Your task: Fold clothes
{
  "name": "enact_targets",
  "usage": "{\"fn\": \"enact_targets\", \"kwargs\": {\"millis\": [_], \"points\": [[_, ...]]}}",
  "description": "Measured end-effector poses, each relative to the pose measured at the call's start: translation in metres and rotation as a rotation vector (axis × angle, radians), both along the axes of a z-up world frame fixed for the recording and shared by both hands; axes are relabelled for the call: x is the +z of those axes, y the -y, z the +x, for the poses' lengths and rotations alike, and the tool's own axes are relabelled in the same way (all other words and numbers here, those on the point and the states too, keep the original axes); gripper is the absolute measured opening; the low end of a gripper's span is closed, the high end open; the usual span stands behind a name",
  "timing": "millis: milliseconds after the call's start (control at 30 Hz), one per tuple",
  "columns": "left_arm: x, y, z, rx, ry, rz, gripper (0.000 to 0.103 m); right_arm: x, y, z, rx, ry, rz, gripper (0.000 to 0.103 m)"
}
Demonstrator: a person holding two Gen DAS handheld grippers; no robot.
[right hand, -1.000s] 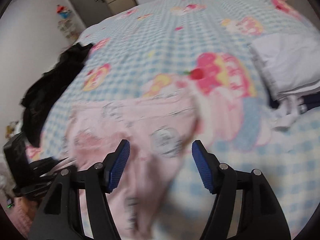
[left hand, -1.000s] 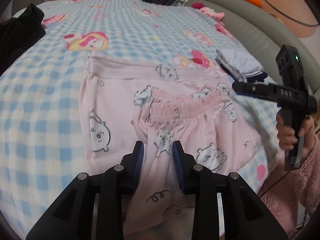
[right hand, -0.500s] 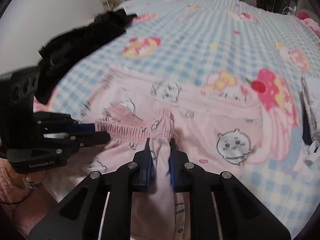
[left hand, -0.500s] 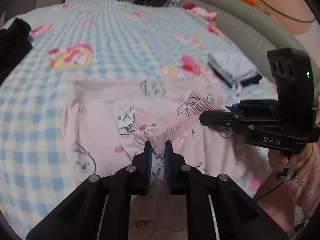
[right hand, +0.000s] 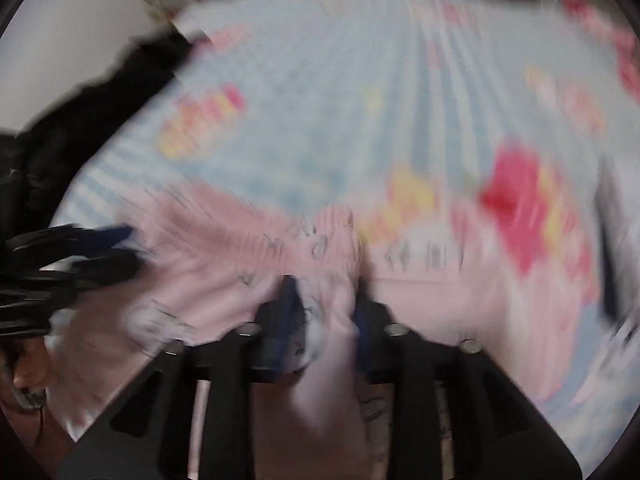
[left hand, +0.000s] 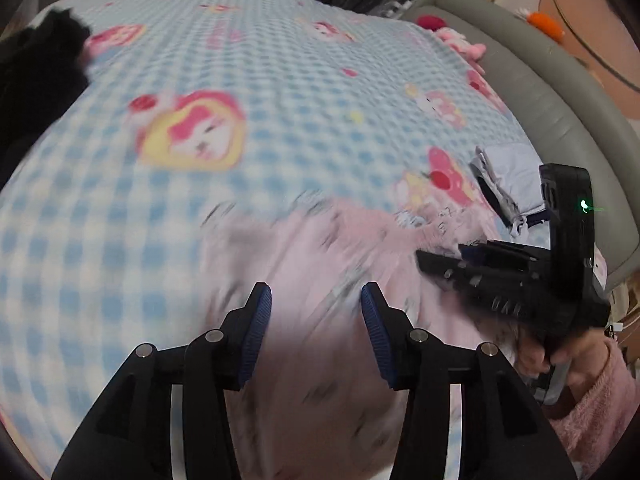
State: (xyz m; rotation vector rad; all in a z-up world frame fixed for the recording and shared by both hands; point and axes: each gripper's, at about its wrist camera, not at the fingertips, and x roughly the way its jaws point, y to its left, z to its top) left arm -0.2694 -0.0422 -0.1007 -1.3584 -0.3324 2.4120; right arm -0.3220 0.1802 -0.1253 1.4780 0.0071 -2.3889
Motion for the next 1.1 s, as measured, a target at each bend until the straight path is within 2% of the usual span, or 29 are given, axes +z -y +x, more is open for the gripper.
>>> {"fn": "enact_targets", "kwargs": {"millis": [33,100,133,200,233,300,333,367,433,533,600,667,733,900,967,1000,1033,1100], "points": [[0.0,0.003,0.009,0.009,-0.014,-0.01,0.049,0.006,-0.007,0.007,-0.016,-0.025,-0.038,0.032],[0.001,0.009,0.028,0.027,-0.043,-0.029,0.049,0.023,-0.018,0.025,-0.047,-0.081,-0.081,0.052],[0.001,0.011,0.037,0.037,-0.057,-0.039,0.049,0.032,-0.023,0.036,-0.063,-0.108,-0.094,0.056],[-0.002,0.018,0.046,0.07,-0.042,-0.025,0.049,0.045,-0.034,0.06,-0.089,-0.149,-0.126,0.069],[-0.003,0.021,0.049,0.089,-0.031,-0.015,0.049,0.048,-0.039,0.071,-0.105,-0.147,-0.13,0.071],[-0.007,0.027,0.056,0.126,-0.007,0.006,0.053,0.039,-0.044,0.084,-0.137,-0.081,-0.094,0.071],[-0.009,0.03,0.06,0.144,0.005,0.016,0.061,0.032,-0.044,0.091,-0.146,-0.049,-0.077,0.071],[-0.011,0.033,0.063,0.162,0.016,0.027,0.064,0.026,-0.044,0.098,-0.154,-0.023,-0.062,0.071],[-0.015,0.039,0.07,0.199,0.04,0.047,0.065,0.018,-0.043,0.107,-0.167,0.002,-0.039,0.071],[-0.022,0.034,0.076,0.198,0.039,0.025,0.065,0.013,-0.04,0.113,-0.193,0.005,0.005,0.071],[-0.024,0.027,0.078,0.19,0.025,0.004,0.062,0.009,-0.036,0.113,-0.199,0.007,0.029,0.072],[-0.021,0.023,0.081,0.19,0.008,-0.006,0.052,0.008,-0.034,0.113,-0.192,0.007,0.051,0.073],[-0.017,0.022,0.083,0.19,-0.014,0.011,0.046,0.007,-0.035,0.111,-0.191,0.009,0.047,0.074],[-0.016,0.018,0.083,0.149,-0.03,0.043,0.042,0.008,-0.036,0.109,-0.195,0.028,-0.003,0.075],[-0.018,0.017,0.081,0.138,-0.03,0.065,0.042,0.01,-0.035,0.11,-0.185,0.046,-0.065,0.061],[-0.02,0.016,0.08,0.136,-0.028,0.069,0.042,0.012,-0.034,0.111,-0.181,0.055,-0.095,0.061],[-0.022,0.016,0.08,0.137,-0.026,0.07,0.042,0.012,-0.032,0.111,-0.175,0.057,-0.103,0.061],[-0.025,0.015,0.079,0.139,-0.023,0.069,0.042,0.007,-0.025,0.108,-0.164,0.058,-0.056,0.061]]}}
